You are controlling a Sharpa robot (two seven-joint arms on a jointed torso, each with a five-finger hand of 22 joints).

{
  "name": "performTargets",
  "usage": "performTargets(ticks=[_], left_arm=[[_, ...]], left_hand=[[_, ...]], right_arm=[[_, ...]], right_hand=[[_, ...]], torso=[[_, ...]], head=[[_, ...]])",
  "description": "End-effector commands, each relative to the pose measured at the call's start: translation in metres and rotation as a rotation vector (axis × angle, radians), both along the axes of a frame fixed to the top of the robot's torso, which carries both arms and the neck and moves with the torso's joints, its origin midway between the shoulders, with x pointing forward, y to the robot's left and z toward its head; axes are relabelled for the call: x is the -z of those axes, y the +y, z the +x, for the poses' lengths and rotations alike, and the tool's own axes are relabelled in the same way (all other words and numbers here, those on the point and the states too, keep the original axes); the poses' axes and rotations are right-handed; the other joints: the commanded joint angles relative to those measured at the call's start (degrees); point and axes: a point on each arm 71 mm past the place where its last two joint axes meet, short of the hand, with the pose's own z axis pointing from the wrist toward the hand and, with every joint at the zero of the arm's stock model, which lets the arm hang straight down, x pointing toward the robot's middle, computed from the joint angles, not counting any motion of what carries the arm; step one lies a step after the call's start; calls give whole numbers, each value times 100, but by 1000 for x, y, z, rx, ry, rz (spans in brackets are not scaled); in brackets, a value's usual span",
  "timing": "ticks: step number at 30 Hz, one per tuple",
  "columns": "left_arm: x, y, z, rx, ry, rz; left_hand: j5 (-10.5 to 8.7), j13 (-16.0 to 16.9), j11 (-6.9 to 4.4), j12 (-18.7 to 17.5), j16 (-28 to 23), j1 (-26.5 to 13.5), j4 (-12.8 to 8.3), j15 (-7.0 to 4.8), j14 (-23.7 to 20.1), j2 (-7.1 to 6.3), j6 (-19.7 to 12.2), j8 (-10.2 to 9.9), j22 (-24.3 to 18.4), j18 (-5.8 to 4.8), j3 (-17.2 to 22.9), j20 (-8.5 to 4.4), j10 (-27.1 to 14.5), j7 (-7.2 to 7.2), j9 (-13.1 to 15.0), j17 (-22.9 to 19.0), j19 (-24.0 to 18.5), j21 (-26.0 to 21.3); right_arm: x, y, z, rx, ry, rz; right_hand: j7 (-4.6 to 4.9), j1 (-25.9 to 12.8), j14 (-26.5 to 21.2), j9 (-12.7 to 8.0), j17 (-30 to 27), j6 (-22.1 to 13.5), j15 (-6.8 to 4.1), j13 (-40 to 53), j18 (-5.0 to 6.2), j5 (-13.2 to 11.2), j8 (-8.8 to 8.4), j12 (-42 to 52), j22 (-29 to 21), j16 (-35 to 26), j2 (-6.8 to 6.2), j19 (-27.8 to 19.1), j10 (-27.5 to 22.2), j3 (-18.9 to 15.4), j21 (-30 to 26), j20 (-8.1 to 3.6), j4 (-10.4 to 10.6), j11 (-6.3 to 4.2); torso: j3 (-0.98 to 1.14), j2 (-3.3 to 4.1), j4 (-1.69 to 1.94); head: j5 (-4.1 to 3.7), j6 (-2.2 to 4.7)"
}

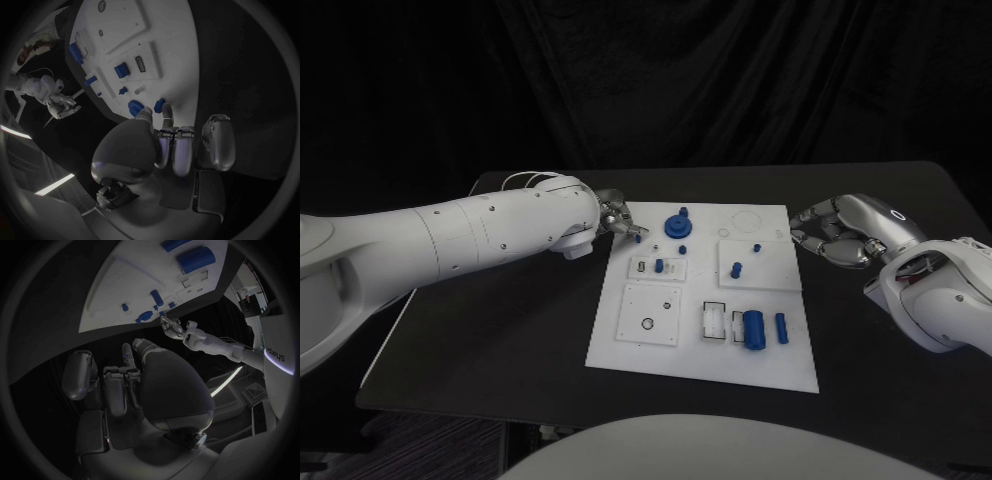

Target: Assemble the parts on the task board

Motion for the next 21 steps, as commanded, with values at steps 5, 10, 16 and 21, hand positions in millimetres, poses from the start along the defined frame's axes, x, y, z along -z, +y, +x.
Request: performTargets(ticks=[5, 10, 16, 21], left_arm=[[2, -1, -2, 21, 20, -2], [3, -1, -2, 23, 23, -2], [3, -3, -2, 28, 24, -5], [3, -3, -2, 31, 22, -8]], left_hand=[[75, 1491, 45, 14, 15, 60, 5, 45, 595, -5, 24, -39, 1046, 82, 47, 8, 606, 25, -11, 1510, -27, -34], [254, 1491, 43, 14, 15, 133, -7, 45, 595, -3, 47, -105, 1048, 83, 109, 10, 606, 21, -24, 1510, -29, -48], [402, 1491, 40, 14, 15, 200, -17, 42, 595, 12, 56, -159, 1054, 81, 182, 9, 606, 17, -31, 1510, -22, -43], [699, 1491, 39, 14, 15, 251, 9, 42, 595, 17, 70, -226, 1057, 81, 297, 6, 606, 17, -28, 1510, -19, -48]], right_arm=[[1, 0, -1, 7, 9, -5], [1, -1, -1, 8, 10, -6], [1, 0, -1, 7, 11, -6], [1, -1, -1, 7, 11, -6]], right_hand=[[4, 47, 583, -8, 1476, 43, 20, 1297, 88, 36, -17, -14, 854, -11, 20, -11, 462, 29, -26, -12, -6, 26], [4, 47, 583, -8, 1476, 43, 20, 1297, 88, 36, -17, -14, 854, -11, 20, -11, 462, 29, -26, -12, -6, 26], [4, 48, 582, -8, 1475, 43, 20, 1295, 88, 37, -18, -15, 854, -11, 21, -11, 461, 31, -28, -13, -8, 27], [5, 49, 582, -8, 1473, 43, 20, 1290, 89, 39, -19, -19, 852, -13, 23, -13, 458, 35, -35, -13, -11, 27]], torso=[[1, -2, 0], [4, -3, -1], [2, -2, 1], [0, 0, 2]], head=[[-5, -1], [-6, -1], [4, -1], [2, -1]])
